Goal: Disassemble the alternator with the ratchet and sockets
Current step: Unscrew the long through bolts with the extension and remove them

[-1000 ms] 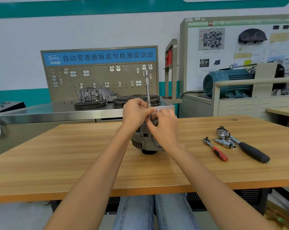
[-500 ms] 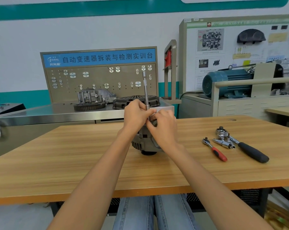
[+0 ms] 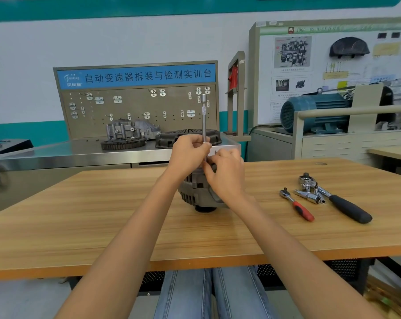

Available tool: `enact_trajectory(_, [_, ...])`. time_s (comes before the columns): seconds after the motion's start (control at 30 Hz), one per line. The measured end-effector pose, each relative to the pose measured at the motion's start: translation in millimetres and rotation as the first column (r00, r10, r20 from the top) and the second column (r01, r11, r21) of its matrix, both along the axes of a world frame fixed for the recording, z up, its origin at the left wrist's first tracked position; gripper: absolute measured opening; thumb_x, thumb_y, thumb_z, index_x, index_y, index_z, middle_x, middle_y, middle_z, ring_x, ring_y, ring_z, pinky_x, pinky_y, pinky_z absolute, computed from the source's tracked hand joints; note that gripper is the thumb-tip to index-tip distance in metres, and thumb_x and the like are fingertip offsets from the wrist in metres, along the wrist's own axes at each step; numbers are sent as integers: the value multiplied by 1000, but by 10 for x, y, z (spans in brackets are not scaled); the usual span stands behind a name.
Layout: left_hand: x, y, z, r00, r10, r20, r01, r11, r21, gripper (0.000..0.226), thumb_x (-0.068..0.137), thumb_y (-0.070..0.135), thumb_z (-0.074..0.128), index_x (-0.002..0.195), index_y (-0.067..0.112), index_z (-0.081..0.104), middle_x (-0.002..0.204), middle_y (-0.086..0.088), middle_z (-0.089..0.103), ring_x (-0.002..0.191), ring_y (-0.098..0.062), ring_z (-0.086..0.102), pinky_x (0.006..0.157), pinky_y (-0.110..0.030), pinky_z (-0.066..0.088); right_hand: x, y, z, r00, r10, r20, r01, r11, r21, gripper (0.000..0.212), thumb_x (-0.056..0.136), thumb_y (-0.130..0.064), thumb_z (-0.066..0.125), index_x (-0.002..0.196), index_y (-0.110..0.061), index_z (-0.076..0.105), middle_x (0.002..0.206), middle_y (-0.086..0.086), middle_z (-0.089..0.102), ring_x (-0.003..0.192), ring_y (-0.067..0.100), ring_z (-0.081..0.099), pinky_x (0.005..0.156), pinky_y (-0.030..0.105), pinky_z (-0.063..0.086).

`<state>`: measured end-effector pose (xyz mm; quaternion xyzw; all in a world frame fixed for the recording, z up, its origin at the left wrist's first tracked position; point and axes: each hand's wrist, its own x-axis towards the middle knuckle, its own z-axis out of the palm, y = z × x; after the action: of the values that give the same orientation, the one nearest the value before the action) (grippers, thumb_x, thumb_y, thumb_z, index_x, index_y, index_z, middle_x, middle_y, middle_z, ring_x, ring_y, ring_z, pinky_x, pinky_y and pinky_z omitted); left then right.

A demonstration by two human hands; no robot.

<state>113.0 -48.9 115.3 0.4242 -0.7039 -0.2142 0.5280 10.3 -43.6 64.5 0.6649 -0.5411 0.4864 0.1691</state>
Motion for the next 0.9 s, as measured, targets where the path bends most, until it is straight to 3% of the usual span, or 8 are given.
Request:
enact_trajectory(0.07, [18,-13,17,999,-32,-27,33,999,41,19,91,10,62,109,7,67,91,-5,71,88,-16,68,79,-28,56,-1,-6,1,1000,3,1,-3,1000,6,24,93,-33,54,101,-16,71,91,0,58,91,9,28,81,28,28])
enact_trajectory(0.27, [35,-11,71,996,-11,-88,19,995,95,30,82,10,74,109,-1,66,105,-13,71,91,-23,70,83,-38,58,-20,-5,0,1000,26,-5,-26,999,23,26,94,-33,51,97,-15,70,90,-1,57,92,10,31,80,28,28])
enact_trajectory(0.4, [25,5,63,997,56,-46,-54,998,35,17,77,16,80,85,14,65,96,-10,71,89,-22,69,83,-38,57,-16,27,9,996,66,60,-66,998,10,25,91,-37,57,88,-15,70,83,-6,51,95,13,41,82,30,37])
enact_trajectory(0.57, [2,3,65,992,126,27,-125,991,-35,26,73,22,83,69,21,57,69,2,64,74,-17,67,81,-38,57,-1,35,29,994,42,96,-45,999,27,21,87,-35,64,85,-15,67,89,-3,58,102,16,45,84,28,37])
enact_trajectory(0.7, [-19,-24,50,990,135,47,-131,989,-72,31,74,21,82,66,20,53,62,5,60,62,-10,61,72,-33,56,-55,24,80,996,60,63,-64,996,67,23,89,-36,62,86,-13,69,90,-3,57,103,17,45,79,26,34])
enact_trajectory(0.77, [-27,-29,52,991,118,60,-114,991,-62,32,76,19,81,67,19,50,59,5,57,58,-8,59,68,-30,55,-82,14,119,998,61,22,-63,992,106,25,90,-37,60,88,-15,71,92,-1,63,100,17,49,78,29,41])
enact_trajectory(0.9, [58,-31,114,995,-42,87,36,997,64,14,83,14,73,79,12,60,70,-6,64,74,-23,66,82,-39,57,-115,10,184,995,85,-55,-74,981,179,25,92,-38,57,90,-19,73,82,-2,66,84,16,58,75,36,50])
